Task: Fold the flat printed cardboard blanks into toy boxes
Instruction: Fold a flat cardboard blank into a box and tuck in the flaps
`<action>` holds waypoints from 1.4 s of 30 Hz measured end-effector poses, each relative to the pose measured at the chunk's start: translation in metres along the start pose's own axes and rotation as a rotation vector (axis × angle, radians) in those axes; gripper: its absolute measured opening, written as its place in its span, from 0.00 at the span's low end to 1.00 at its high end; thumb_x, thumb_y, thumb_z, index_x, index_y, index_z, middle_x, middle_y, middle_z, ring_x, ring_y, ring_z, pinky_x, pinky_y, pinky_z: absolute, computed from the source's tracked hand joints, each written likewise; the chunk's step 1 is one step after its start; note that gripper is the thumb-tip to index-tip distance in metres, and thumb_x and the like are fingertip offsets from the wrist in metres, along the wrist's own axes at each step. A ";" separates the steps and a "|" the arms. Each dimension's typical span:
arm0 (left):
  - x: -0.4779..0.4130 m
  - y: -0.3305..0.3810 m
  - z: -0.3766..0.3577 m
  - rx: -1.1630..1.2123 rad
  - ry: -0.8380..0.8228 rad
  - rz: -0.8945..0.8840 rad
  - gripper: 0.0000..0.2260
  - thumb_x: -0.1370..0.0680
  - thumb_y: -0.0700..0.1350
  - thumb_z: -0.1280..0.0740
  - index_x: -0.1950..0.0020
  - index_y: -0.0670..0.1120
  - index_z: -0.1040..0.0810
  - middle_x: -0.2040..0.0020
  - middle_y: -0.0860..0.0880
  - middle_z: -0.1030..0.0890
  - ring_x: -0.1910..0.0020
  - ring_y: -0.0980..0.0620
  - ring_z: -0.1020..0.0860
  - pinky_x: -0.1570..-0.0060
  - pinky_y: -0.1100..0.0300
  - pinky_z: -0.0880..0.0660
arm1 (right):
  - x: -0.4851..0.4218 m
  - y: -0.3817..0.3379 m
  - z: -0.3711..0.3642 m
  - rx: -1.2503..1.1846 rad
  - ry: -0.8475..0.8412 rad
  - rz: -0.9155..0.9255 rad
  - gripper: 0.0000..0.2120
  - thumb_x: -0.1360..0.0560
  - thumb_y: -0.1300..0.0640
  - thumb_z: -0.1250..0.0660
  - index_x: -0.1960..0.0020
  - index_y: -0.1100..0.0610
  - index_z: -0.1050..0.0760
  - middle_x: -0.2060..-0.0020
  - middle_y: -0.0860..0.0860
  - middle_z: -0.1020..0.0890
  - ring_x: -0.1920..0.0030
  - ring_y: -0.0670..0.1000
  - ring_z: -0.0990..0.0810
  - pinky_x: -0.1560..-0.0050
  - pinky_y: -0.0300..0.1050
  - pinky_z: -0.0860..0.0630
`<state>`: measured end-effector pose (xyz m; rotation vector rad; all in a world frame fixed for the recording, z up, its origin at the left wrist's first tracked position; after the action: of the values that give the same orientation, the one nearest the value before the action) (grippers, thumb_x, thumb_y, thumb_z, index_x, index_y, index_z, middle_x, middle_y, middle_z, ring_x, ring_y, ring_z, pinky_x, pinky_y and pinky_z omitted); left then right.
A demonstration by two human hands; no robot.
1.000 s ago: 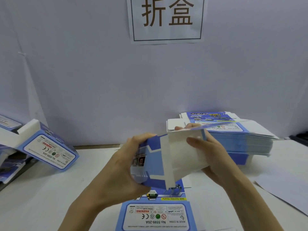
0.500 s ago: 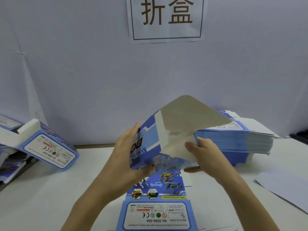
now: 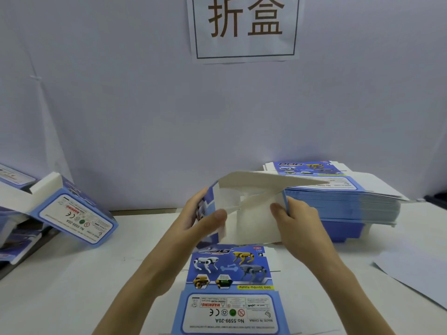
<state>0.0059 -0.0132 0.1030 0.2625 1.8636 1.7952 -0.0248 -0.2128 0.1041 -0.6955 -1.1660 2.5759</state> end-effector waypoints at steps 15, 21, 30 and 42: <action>0.003 -0.010 0.004 -0.842 0.657 -0.099 0.11 0.17 0.44 0.45 0.58 0.44 0.29 0.68 0.52 0.29 0.72 0.58 0.30 0.76 0.71 0.33 | 0.022 -0.025 -0.019 0.146 -0.027 0.197 0.16 0.18 0.56 0.45 0.64 0.51 0.39 0.72 0.44 0.31 0.70 0.50 0.33 0.70 0.43 0.40; 0.006 -0.005 0.010 -1.010 0.553 -0.186 0.15 0.19 0.44 0.41 0.65 0.53 0.39 0.70 0.61 0.34 0.73 0.60 0.30 0.76 0.72 0.36 | 0.021 -0.019 -0.016 0.070 -0.148 0.172 0.12 0.21 0.61 0.44 0.46 0.49 0.25 0.50 0.44 0.19 0.66 0.47 0.27 0.65 0.46 0.27; 0.014 0.007 -0.004 -0.568 0.273 -0.562 0.50 0.37 0.74 0.33 0.26 0.67 0.61 0.24 0.68 0.49 0.25 0.64 0.45 0.30 0.67 0.38 | 0.011 -0.012 -0.007 -0.757 -0.170 -0.283 0.08 0.22 0.55 0.37 0.51 0.58 0.22 0.61 0.60 0.15 0.65 0.56 0.15 0.68 0.46 0.19; 0.002 -0.005 0.012 -0.958 0.363 -0.639 0.54 0.40 0.63 0.29 0.23 0.58 0.59 0.27 0.47 0.46 0.29 0.49 0.40 0.37 0.46 0.29 | 0.012 -0.017 0.010 -0.554 -0.174 0.028 0.23 0.33 0.34 0.30 0.55 0.54 0.18 0.63 0.49 0.14 0.61 0.51 0.15 0.61 0.45 0.18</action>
<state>0.0108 -0.0024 0.0974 -0.9375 0.8922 2.0637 -0.0400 -0.2030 0.1189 -0.5945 -1.9729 2.3748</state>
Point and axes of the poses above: each hand's wrist, its own x-axis away from the middle knuckle, its own z-axis out of the back of the hand, y = z × x, the point moved 1 cm from there along -x, towards the middle knuckle
